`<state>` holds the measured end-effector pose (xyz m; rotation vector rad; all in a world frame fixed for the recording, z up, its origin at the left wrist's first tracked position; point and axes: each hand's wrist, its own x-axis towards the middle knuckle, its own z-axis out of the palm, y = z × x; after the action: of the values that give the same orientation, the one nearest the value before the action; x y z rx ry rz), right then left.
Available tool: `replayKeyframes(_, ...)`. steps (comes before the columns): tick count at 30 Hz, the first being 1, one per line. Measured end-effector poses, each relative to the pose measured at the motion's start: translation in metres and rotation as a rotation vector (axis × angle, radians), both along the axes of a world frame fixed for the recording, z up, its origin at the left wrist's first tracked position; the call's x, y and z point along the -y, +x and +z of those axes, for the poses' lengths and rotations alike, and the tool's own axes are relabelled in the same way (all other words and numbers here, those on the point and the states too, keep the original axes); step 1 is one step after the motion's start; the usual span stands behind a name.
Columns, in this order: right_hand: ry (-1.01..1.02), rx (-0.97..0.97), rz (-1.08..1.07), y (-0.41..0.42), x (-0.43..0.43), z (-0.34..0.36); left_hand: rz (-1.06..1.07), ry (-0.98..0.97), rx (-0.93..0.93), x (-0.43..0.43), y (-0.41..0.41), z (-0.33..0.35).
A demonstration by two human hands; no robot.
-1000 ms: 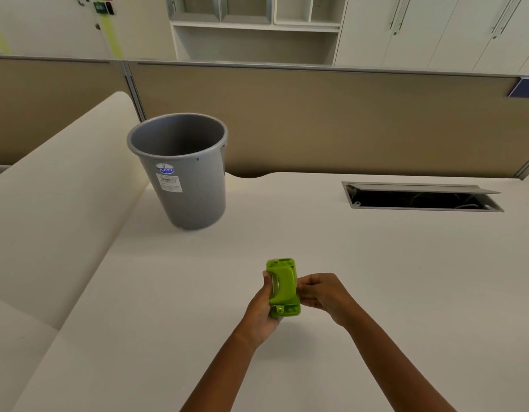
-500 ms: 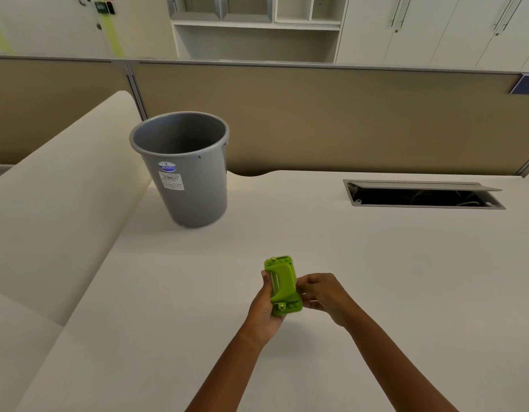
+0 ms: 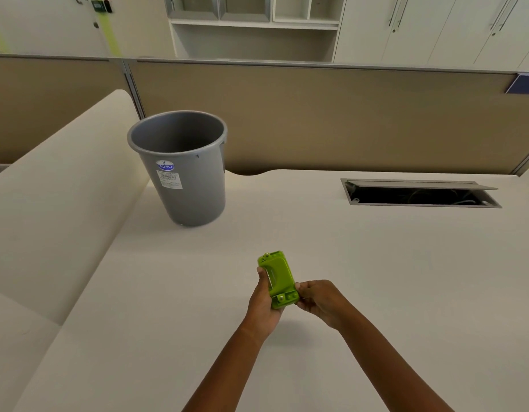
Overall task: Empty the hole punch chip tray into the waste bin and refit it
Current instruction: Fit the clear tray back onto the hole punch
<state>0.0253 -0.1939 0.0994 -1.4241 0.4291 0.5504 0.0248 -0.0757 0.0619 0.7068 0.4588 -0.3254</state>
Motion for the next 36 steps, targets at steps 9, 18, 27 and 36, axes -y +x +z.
replayKeyframes(9,0.019,0.093,-0.006,-0.006,-0.001,-0.002,0.019,0.001,0.074,-0.003,0.003,0.001)
replayKeyframes(18,-0.103,0.094,0.059,-0.003,0.0,0.006,-0.01,0.007,0.056,-0.005,0.002,0.006)
replayKeyframes(27,0.033,0.108,0.095,-0.001,0.001,0.015,-0.254,0.13,0.052,-0.011,0.005,0.009)
replayKeyframes(36,0.087,0.073,-0.151,0.009,0.013,0.013,-0.264,0.156,0.067,-0.017,0.001,0.008)
